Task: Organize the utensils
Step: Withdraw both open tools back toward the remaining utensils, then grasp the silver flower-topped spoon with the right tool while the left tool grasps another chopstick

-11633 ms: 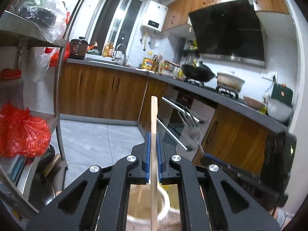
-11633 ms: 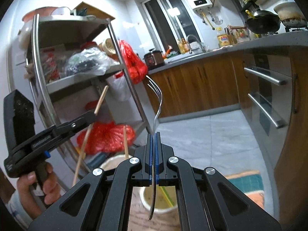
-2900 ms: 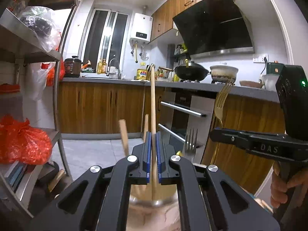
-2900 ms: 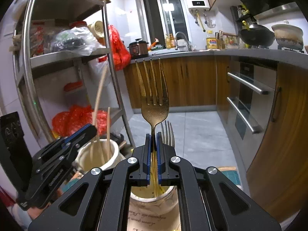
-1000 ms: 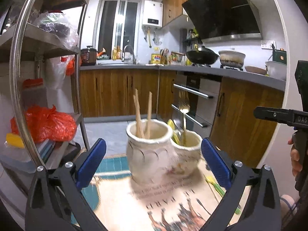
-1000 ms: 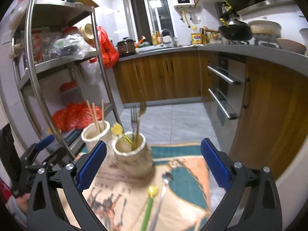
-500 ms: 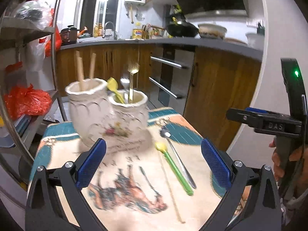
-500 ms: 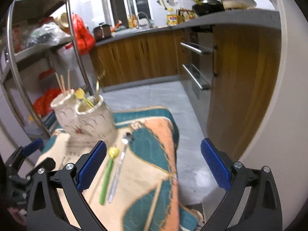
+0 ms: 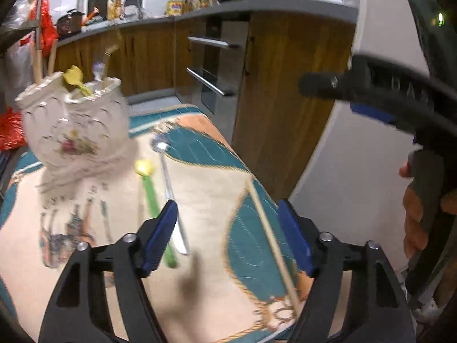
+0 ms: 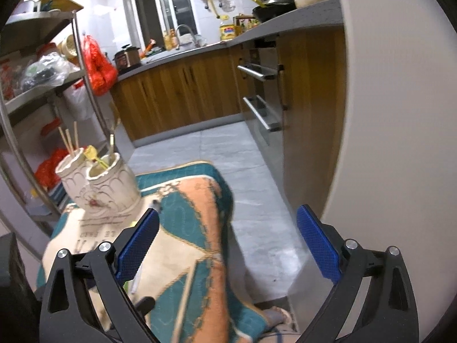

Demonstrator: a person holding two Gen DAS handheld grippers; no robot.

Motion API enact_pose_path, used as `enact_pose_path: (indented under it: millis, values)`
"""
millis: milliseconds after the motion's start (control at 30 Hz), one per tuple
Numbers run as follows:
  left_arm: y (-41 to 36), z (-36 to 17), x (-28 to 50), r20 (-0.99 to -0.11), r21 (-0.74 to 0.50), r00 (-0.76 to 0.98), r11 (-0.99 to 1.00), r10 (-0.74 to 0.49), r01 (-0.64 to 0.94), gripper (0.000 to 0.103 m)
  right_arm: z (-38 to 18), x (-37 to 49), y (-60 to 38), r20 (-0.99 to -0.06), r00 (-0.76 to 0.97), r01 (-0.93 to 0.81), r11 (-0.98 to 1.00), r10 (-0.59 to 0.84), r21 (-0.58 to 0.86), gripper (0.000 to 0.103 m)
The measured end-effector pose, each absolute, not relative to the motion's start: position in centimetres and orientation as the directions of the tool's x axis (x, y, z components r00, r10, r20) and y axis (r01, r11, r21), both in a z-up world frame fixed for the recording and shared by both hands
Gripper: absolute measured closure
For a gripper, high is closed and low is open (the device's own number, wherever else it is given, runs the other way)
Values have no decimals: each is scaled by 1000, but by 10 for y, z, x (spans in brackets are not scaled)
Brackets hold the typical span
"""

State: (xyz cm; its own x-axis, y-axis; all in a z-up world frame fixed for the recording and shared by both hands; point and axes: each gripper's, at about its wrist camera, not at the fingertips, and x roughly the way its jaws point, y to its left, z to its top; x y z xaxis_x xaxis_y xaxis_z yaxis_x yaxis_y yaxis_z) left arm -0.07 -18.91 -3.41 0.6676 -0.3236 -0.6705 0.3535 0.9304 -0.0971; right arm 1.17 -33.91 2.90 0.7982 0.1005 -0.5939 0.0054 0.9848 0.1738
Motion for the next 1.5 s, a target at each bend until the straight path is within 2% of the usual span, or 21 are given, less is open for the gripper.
enact_pose_path:
  millis: [33, 100, 167, 267, 400, 700, 1033, 1500]
  values:
    - [-194, -36, -1, -678, -95, 659, 928, -325, 360, 37, 28, 10, -343, -594, 800, 11, 986, 91, 166, 8]
    - [-204, -42, -1, -697, -91, 638, 924, -326, 372, 49, 27, 8, -349, -594, 798, 14, 984, 97, 179, 8]
    - [-214, -47, -1, -714, -86, 622, 923, -320, 376, 52, 25, 7, -353, -596, 797, 16, 982, 102, 189, 8]
    - [-225, -51, 2, -734, -65, 609, 923, -302, 379, 72, 23, 6, -355, -596, 795, 10, 981, 110, 196, 8]
    - [-235, -61, 4, -759, -48, 592, 931, -270, 362, 92, 20, 5, -358, -599, 793, 13, 979, 115, 205, 8]
    - [-236, -65, 11, -748, -4, 623, 941, -228, 339, 97, 19, -2, -359, -598, 792, 12, 976, 124, 219, 8]
    - [-216, -59, 11, -728, -78, 615, 928, -302, 364, 97, 23, -8, -357, -595, 793, 5, 977, 127, 215, 8]
    - [-107, 0, 13, -616, -167, 716, 942, -329, 290, 97, 17, 7, -310, -607, 767, -96, 973, 208, 212, 8]
